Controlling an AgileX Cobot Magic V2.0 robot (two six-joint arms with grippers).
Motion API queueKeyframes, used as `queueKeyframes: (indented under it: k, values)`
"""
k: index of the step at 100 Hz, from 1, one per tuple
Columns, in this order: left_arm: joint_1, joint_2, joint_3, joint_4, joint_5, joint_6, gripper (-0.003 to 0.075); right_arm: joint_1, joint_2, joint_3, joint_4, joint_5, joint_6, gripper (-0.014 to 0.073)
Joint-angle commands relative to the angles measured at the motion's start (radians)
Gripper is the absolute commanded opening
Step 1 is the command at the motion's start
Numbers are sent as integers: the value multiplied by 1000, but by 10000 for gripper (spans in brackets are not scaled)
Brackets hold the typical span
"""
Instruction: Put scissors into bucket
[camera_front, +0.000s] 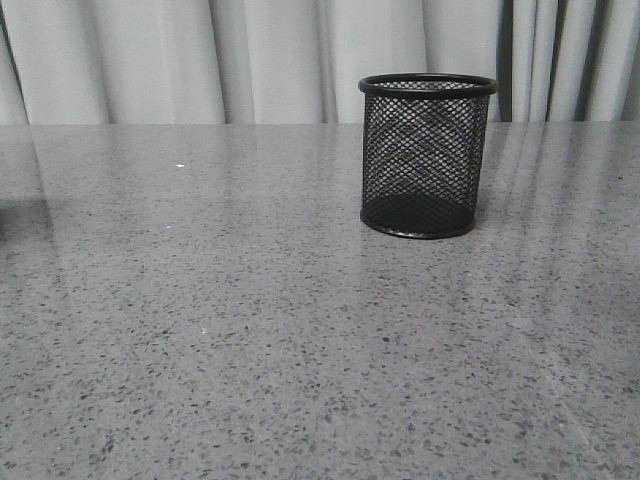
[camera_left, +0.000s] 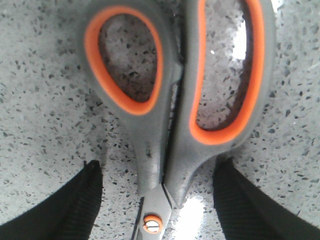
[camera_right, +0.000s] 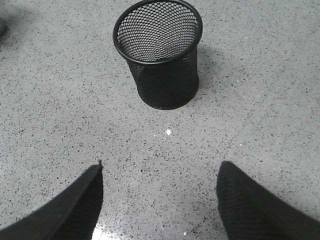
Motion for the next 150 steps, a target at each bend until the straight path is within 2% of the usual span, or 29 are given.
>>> queueKeyframes:
  k: [1,17,25,37,45,85,117,127,139,146,150]
  values:
    - [0,11,-7,-28,-60,1,447,5,1,-33,7,-48,-11,437]
    - [0,15,-7,-41,-78,1,420,5,1,-33,7,-48,-11,437]
    - [0,15,-7,-89,-39,-2,393,5,1,-33,7,-48,-11,437]
    - [0,15,-7,-150,-21,104,388,5,6,-33,7,-48,-11,437]
    - [0,15,-7,-164,-26,129,388,5,6,-33,7,-48,-11,437]
    - [8,96,-7,-160,85,127,388,5,6,-33,7,-43,-11,437]
    - [8,96,-11,-157,93,127,377,5,6,-33,7,-43,-11,437]
    - [8,96,-11,-157,98,127,289,5,6,-33,7,-43,-11,437]
    - [8,96,-11,-157,104,127,97,5,6,-33,7,-43,-11,437]
    - [8,96,-11,-157,104,127,8,5,6,-33,7,-43,-11,437]
    - [8,96,-11,-157,104,127,-18,5,6,-33,7,-43,-11,437]
